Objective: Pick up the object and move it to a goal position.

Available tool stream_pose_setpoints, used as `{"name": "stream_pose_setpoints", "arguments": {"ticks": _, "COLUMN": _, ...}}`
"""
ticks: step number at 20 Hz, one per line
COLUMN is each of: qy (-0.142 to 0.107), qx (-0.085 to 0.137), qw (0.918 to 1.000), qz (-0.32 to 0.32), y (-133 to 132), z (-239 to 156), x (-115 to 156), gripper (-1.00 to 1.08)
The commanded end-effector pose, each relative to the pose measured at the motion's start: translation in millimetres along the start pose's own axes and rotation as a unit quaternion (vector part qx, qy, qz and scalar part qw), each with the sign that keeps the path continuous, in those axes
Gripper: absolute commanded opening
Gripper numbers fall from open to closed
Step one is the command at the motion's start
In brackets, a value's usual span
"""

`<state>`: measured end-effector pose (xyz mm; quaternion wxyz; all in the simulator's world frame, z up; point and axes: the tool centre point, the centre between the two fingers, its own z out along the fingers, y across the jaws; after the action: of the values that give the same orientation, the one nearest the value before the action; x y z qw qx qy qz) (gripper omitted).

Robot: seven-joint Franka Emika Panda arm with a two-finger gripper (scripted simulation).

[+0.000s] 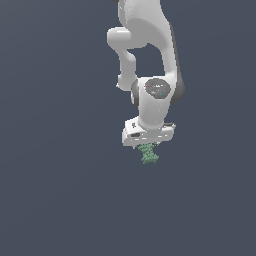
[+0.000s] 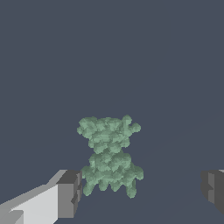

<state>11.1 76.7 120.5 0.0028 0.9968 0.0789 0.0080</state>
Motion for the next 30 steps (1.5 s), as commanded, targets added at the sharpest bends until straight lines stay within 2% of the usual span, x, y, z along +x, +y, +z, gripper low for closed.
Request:
{"name": "stream_pose_setpoints", "arguments": {"ticks": 1, "qy": -0.004, "qx": 0.002, "qw": 0.9999, "qz": -0.009, "y": -12, "z": 15, "x": -2, "gripper": 1.00}}
{"name": "stream_pose_setpoints", "arguments": {"ticks": 6, "qy": -0.008, "qx": 0.004, "qw": 0.9998, "qz": -0.018, "y": -23, "z": 29, "x": -5, "gripper": 1.00}}
{"name": "stream_pose_setpoints", "arguments": {"ticks": 11, "qy": -0.008, "qx": 0.003, "qw": 0.9998, "qz": -0.017, "y": -22, "z": 31, "x": -6, "gripper": 1.00}}
{"name": "stream_pose_setpoints", "arguments": {"ticks": 20, "qy": -0.008, "qx": 0.004, "qw": 0.9998, "qz": -0.018, "y": -23, "z": 72, "x": -7, "gripper": 1.00}}
{"name": "stream_pose_setpoints", "arguments": {"ticks": 25, "qy": -0.008, "qx": 0.004, "qw": 0.9998, "qz": -0.018, "y": -23, "z": 80, "x": -6, "gripper": 1.00}}
{"name": "stream_pose_setpoints", "arguments": {"ticks": 26, "qy": -0.008, "qx": 0.004, "qw": 0.9998, "qz": -0.018, "y": -23, "z": 80, "x": -6, "gripper": -1.00}}
{"name": "stream_pose_setpoints", "arguments": {"ticks": 30, "qy": -0.008, "qx": 0.004, "qw": 0.9998, "qz": -0.018, "y": -23, "z": 80, "x": -6, "gripper": -1.00}}
